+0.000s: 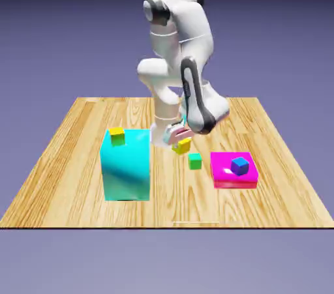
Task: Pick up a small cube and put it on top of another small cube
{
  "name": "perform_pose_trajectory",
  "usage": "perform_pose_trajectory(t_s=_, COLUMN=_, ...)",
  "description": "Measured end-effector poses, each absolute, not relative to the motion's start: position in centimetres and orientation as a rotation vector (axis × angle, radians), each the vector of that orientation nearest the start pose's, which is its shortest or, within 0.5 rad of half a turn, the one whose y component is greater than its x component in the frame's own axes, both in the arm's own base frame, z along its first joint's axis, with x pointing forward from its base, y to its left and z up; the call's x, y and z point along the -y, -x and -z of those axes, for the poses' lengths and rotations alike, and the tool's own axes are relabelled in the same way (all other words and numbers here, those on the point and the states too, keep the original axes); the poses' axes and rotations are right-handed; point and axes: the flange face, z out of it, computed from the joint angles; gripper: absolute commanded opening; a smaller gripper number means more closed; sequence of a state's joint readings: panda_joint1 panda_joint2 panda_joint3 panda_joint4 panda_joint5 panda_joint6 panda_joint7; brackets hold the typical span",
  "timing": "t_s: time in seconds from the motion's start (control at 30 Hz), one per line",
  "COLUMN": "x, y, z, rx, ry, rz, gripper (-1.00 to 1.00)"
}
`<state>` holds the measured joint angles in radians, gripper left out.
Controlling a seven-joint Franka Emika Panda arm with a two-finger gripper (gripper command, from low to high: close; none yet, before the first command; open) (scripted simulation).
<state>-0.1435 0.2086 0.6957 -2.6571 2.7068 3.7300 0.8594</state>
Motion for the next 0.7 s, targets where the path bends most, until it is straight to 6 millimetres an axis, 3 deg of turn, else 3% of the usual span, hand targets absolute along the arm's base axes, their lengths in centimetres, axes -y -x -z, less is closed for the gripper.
perform_pose_trajectory(t_s=0.3, x=-11.2, y=-21.1, z=-22.8, rx=-3.13, ry=0.796, rz=0.31, gripper=-1.0)
perform_pose_trajectory(t_s=0.57, x=-14.0, y=-19.9, z=-24.6, rx=-2.897, ry=1.338, rz=0.262, gripper=-1.0)
perform_pose_trajectory(t_s=0.7, x=-14.0, y=-20.0, z=-23.5, rx=-2.902, ry=1.337, rz=0.244, gripper=-1.0)
